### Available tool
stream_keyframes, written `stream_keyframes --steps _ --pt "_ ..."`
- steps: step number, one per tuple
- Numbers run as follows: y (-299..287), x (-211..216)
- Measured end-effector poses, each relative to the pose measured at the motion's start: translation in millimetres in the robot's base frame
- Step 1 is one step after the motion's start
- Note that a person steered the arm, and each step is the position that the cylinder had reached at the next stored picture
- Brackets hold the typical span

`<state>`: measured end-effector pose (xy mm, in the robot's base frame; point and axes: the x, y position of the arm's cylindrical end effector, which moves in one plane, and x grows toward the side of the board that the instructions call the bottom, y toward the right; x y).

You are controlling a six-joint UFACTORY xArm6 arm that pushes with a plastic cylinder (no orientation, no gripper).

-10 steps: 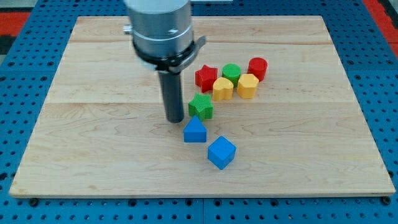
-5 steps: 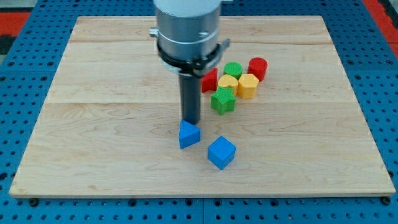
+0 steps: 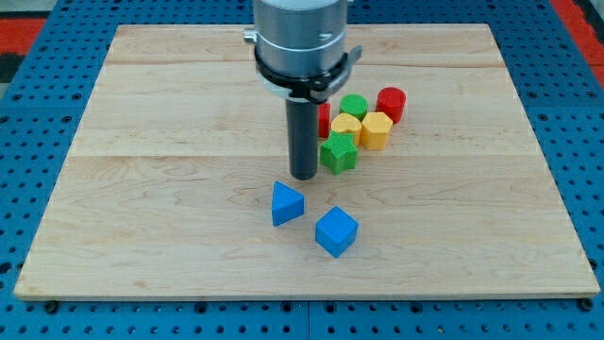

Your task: Push the green star into the yellow heart and yellow hexagon

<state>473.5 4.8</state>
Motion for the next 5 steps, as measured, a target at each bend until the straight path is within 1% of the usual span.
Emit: stream_keyframes --steps 3,4,5 --pt "72 0" --pt "80 1" --pt "59 27"
